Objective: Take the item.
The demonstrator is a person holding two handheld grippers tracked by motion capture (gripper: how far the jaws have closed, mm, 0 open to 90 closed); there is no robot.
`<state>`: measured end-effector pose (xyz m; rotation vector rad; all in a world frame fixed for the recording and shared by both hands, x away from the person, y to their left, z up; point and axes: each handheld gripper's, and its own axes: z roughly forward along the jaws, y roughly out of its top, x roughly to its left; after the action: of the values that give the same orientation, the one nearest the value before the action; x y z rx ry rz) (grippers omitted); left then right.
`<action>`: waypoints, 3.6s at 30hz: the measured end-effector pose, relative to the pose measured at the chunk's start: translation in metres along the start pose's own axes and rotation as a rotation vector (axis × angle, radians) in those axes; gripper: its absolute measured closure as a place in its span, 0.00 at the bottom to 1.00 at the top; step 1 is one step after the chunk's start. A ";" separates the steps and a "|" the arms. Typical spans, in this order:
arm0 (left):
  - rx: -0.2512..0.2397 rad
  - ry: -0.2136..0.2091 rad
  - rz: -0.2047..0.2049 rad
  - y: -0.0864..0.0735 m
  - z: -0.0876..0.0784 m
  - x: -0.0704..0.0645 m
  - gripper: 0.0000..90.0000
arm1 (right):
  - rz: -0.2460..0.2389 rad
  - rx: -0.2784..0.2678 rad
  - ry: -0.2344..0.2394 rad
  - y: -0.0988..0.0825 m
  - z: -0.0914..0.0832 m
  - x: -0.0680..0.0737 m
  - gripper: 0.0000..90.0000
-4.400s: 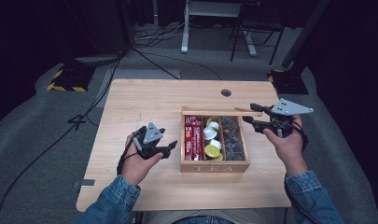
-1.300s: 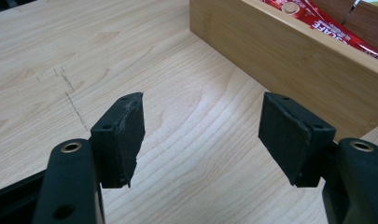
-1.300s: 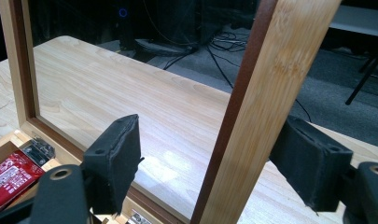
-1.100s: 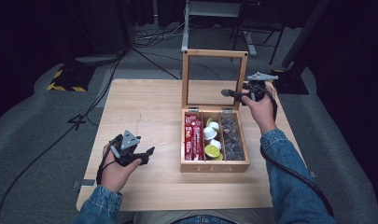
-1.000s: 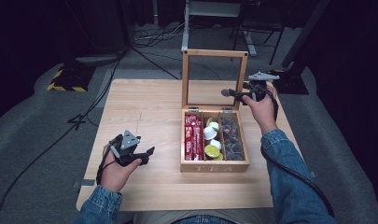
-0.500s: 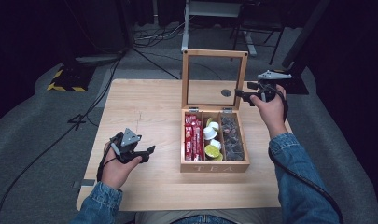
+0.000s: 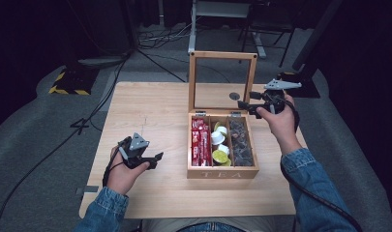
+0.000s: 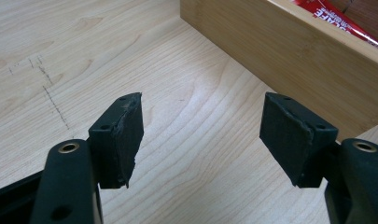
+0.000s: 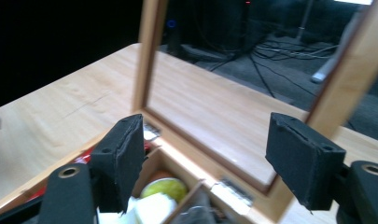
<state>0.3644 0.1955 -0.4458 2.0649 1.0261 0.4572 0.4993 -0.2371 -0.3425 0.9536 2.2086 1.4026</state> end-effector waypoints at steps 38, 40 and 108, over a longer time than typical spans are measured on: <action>0.163 0.057 -0.062 -0.052 0.012 0.015 0.32 | -0.125 0.218 0.262 -0.034 0.068 0.123 0.44; 0.159 0.056 -0.066 -0.054 0.015 0.015 0.32 | -0.119 0.234 0.261 -0.035 0.070 0.124 0.45; 0.119 0.052 -0.054 -0.055 0.020 0.017 0.28 | -0.038 0.538 0.422 -0.056 0.103 0.134 0.51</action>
<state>0.3579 0.2204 -0.5011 2.1335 1.1623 0.4334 0.4479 -0.0911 -0.4309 0.8145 2.9985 1.0800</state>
